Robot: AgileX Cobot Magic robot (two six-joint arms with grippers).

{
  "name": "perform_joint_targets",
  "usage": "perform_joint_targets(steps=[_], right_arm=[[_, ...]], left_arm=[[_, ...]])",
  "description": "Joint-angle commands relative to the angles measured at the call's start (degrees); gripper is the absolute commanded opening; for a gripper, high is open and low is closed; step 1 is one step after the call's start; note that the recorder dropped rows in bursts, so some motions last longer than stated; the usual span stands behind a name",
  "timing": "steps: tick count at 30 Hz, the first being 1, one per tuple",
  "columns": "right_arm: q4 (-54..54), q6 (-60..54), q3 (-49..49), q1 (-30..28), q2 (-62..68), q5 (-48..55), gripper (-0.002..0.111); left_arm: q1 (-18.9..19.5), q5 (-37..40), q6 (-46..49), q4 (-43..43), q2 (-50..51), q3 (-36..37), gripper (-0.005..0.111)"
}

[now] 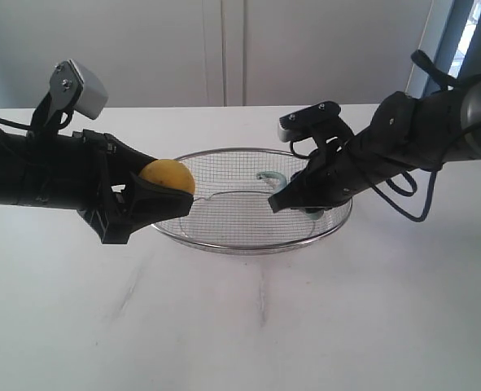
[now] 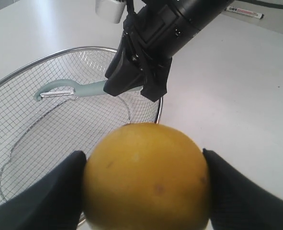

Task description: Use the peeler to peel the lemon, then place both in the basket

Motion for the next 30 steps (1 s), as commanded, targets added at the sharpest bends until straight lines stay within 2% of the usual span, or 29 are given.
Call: perform_joint_targets(steps=[1, 6, 14, 19, 25, 28, 30], right_arm=[[0.0, -1.9, 0.2, -0.1, 0.1, 0.8, 0.0], [0.0, -1.9, 0.2, -0.1, 0.1, 1.0, 0.018], [0.0, -1.4, 0.2, -0.1, 0.1, 1.3, 0.037], [0.0, -1.3, 0.1, -0.1, -1.5, 1.5, 0.038], [0.0, -1.3, -0.3, -0.1, -11.9, 6.7, 0.036], [0.0, 1.0, -0.3, -0.1, -16.4, 11.5, 0.028], [-0.2, 4.7, -0.3, -0.1, -19.3, 13.6, 0.017]], left_arm=[[-0.1, 1.9, 0.0, -2.0, -0.2, 0.1, 0.0], [-0.1, 2.0, 0.0, -2.0, -0.2, 0.1, 0.0], [-0.1, 2.1, 0.0, -2.0, -0.2, 0.1, 0.0], [-0.1, 2.1, 0.1, -2.0, -0.2, 0.1, 0.0], [-0.1, 2.1, 0.1, -2.0, -0.2, 0.1, 0.0], [-0.1, 2.3, 0.0, -2.0, -0.2, 0.1, 0.0], [-0.1, 2.3, 0.0, -2.0, -0.2, 0.1, 0.0]])
